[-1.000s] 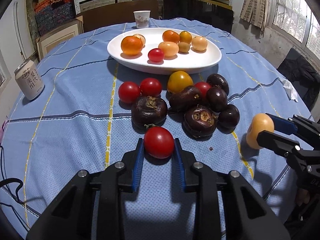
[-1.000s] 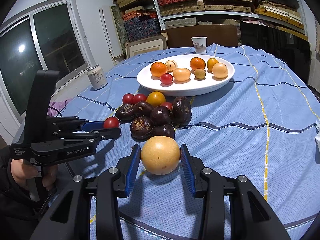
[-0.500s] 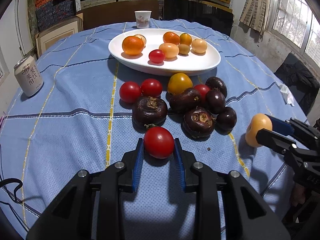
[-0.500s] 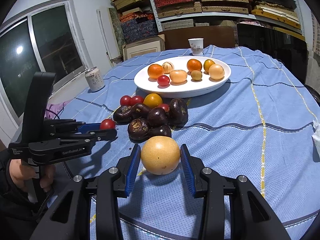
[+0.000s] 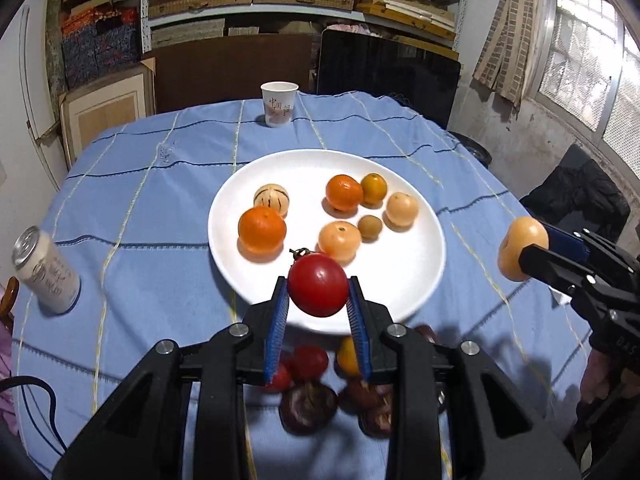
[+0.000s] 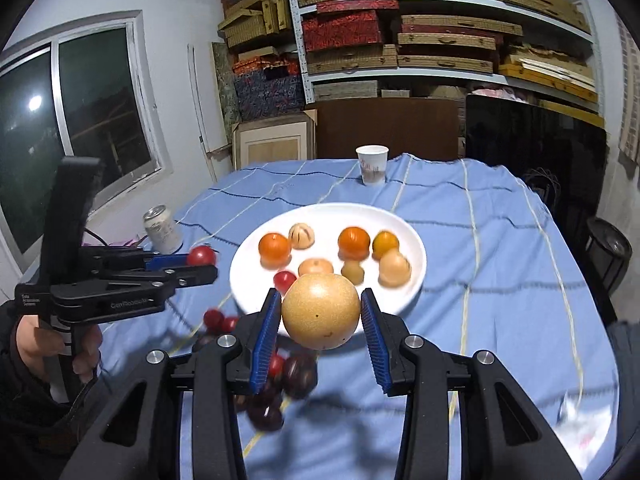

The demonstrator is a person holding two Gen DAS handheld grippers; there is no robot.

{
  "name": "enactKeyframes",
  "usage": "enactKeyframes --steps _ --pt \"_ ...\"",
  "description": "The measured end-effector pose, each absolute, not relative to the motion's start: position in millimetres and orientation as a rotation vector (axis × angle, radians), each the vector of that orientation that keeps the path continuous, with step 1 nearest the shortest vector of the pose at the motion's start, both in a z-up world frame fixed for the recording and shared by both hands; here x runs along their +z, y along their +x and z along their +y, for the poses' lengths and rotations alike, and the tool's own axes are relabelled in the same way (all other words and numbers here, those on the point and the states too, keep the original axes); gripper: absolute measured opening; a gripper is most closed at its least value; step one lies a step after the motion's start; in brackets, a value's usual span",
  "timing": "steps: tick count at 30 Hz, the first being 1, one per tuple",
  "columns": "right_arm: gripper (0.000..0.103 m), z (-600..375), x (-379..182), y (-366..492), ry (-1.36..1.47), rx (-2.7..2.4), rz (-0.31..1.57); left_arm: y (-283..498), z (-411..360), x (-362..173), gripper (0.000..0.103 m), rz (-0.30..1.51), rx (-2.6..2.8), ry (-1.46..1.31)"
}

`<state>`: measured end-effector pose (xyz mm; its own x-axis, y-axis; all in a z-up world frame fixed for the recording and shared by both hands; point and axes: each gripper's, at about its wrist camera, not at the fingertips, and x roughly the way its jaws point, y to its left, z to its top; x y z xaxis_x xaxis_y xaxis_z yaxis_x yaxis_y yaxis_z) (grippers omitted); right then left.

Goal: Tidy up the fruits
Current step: 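Lower the red tomato and pale yellow fruit onto the white plate and open both tools, then grasp a dark purple tomato with the left tool while the right tool grasps another dark purple tomato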

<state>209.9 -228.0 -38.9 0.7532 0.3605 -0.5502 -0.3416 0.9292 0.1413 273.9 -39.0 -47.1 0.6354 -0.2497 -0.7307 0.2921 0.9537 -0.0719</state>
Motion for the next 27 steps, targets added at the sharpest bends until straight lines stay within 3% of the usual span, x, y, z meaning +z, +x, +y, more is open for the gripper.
enactKeyframes --steps 8,9,11,12,17,27 --pt "0.042 -214 -71 279 0.035 0.350 0.713 330 -38 -82 0.030 0.930 -0.266 0.026" --pt "0.043 -212 -74 280 0.035 0.362 0.714 330 -37 -84 0.040 0.930 -0.272 0.015" --pt "0.056 -211 -73 276 0.020 0.359 0.685 325 -32 -82 0.060 0.911 -0.267 -0.008" --pt "0.063 -210 -71 271 0.014 0.350 0.666 318 -28 -77 0.063 0.886 -0.267 -0.016" --pt "0.063 -219 -65 246 0.029 0.347 0.656 283 -14 -62 0.077 0.822 -0.281 -0.027" --pt "0.059 -193 -100 158 -0.041 0.457 0.742 204 -5 -107 0.079 0.867 -0.296 0.061"
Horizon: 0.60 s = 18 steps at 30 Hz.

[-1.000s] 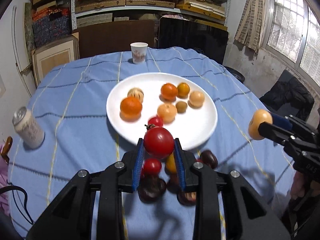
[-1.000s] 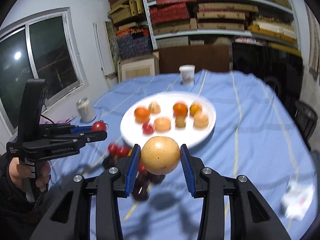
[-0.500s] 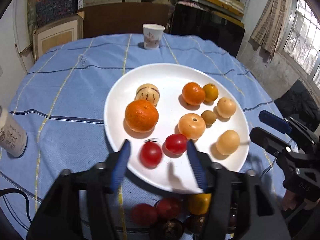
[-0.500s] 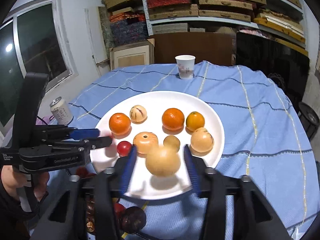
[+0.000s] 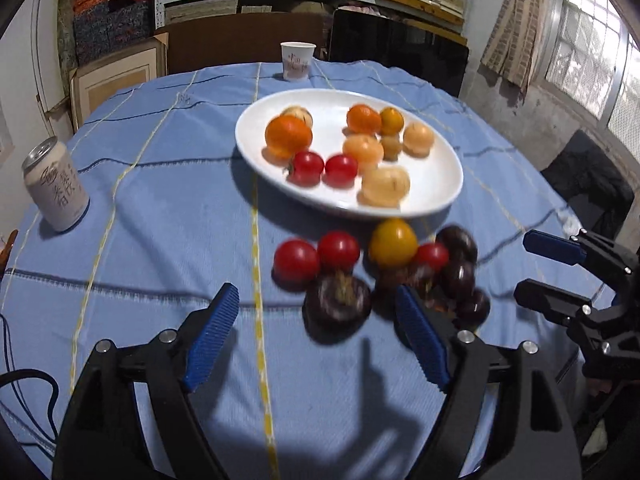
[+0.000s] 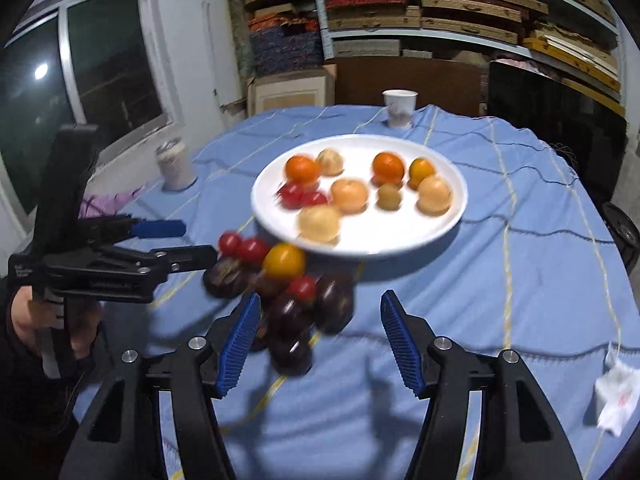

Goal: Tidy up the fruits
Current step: 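Grasp a dark purple tomato with the left tool while the right tool grasps another dark purple tomato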

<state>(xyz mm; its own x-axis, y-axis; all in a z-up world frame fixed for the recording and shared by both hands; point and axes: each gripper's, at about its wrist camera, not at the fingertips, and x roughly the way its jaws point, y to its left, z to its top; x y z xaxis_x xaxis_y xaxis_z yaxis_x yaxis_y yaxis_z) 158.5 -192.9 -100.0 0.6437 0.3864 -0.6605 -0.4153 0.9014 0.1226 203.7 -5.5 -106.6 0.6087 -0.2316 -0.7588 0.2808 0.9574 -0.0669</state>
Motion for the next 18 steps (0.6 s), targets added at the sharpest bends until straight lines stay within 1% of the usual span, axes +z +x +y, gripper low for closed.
enactKeyframes --steps 3,4,9,14,15,16,18 --pt "0.054 -178 -113 150 -0.077 0.462 0.767 197 -2 -118 0.079 0.879 -0.284 0.067" --pt "0.050 -175 -117 152 -0.083 0.454 0.783 197 0 -120 0.079 0.884 -0.283 0.060" --pt "0.045 -164 -127 160 -0.071 0.450 0.834 197 6 -123 0.079 0.890 -0.281 0.030" --pt "0.044 -167 -131 167 -0.036 0.422 0.868 198 9 -123 0.079 0.891 -0.294 0.006" --pt "0.042 -168 -133 169 -0.029 0.423 0.881 198 9 -124 0.079 0.892 -0.296 0.003" --pt "0.037 -169 -136 169 -0.025 0.423 0.894 198 9 -124 0.079 0.893 -0.297 0.003" --pt "0.033 -172 -138 170 -0.010 0.416 0.904 199 7 -124 0.079 0.896 -0.300 0.006"
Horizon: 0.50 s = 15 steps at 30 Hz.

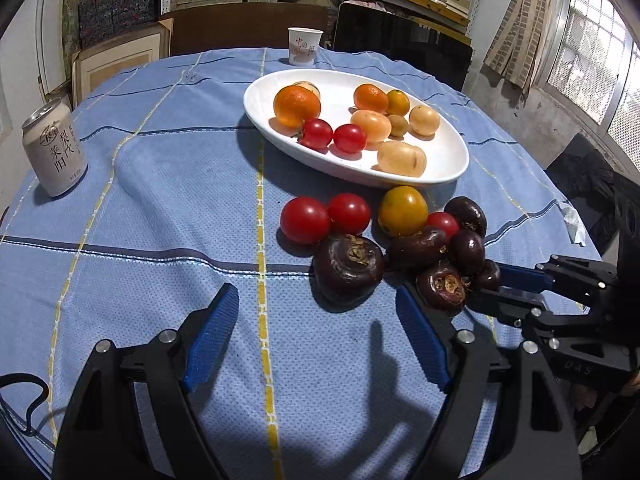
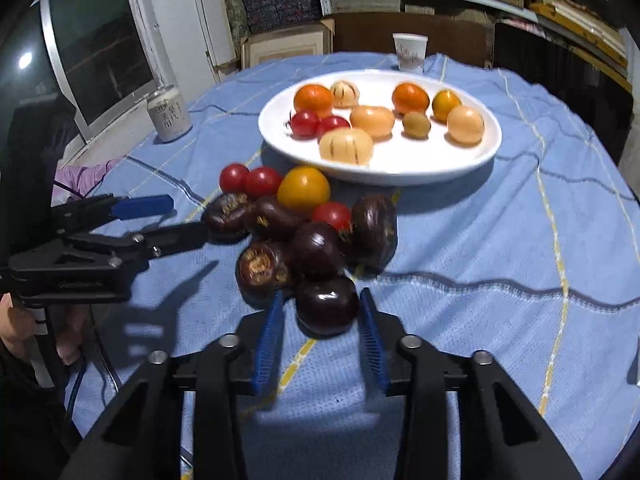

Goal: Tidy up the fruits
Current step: 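Grasp a dark purple tomato with the left tool while the right tool grasps another dark purple tomato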

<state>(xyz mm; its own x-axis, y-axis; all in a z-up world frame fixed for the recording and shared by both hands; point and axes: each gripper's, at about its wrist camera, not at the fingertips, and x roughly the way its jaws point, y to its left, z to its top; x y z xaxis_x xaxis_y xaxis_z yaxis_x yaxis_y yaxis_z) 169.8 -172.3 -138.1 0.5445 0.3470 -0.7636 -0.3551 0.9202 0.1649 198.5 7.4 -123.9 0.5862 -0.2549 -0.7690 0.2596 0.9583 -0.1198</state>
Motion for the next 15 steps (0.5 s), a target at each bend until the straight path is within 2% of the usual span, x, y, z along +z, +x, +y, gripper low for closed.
enactKeyframes --steps 5,15 --pt "0.032 -187 -132 154 0.049 0.404 0.825 194 0 -122 0.079 0.882 -0.323 0.038" --pt "0.032 -202 -140 127 0.063 0.362 0.826 183 -57 -125 0.079 0.888 -0.368 0.169"
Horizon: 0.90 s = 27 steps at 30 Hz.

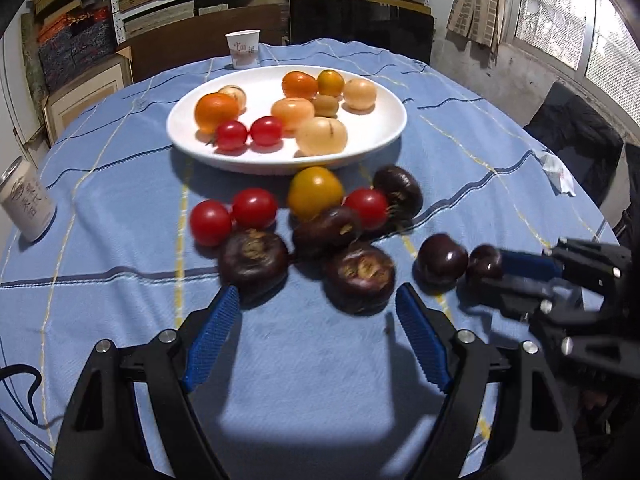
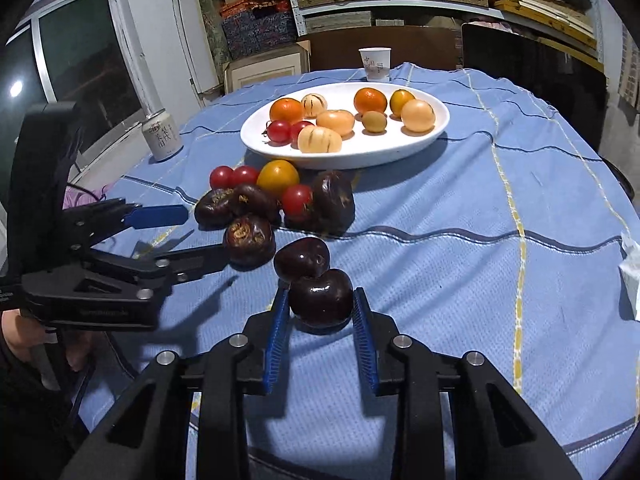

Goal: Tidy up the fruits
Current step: 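Grasp a dark purple tomato with the left tool while the right tool grasps another dark purple tomato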

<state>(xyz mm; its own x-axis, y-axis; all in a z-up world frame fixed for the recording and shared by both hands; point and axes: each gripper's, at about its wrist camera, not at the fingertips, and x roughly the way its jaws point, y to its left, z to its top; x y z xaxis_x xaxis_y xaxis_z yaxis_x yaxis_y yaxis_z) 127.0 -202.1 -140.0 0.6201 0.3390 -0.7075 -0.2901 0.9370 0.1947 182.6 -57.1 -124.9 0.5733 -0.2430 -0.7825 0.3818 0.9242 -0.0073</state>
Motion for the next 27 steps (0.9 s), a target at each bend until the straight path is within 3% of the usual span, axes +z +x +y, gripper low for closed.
enactKeyframes --steps 7,9,11,22,24,27 --pt "0.032 -209 -139 124 0.098 0.375 0.807 191 -69 -126 0.074 0.887 -0.325 0.189" --pt "0.032 -212 -139 124 0.109 0.384 0.801 189 -71 -125 0.058 0.884 -0.350 0.187" --pt "0.032 -214 -139 124 0.126 0.391 0.802 186 -77 -126 0.052 0.888 -0.371 0.207" --pt "0.033 -215 -139 123 0.139 0.412 0.799 198 -81 -136 0.052 0.948 -0.399 0.177" --pt "0.033 -215 -139 123 0.140 0.415 0.800 196 -82 -135 0.041 0.941 -0.408 0.178" --pt "0.033 -216 -139 123 0.145 0.417 0.801 193 -81 -134 0.041 0.938 -0.417 0.170"
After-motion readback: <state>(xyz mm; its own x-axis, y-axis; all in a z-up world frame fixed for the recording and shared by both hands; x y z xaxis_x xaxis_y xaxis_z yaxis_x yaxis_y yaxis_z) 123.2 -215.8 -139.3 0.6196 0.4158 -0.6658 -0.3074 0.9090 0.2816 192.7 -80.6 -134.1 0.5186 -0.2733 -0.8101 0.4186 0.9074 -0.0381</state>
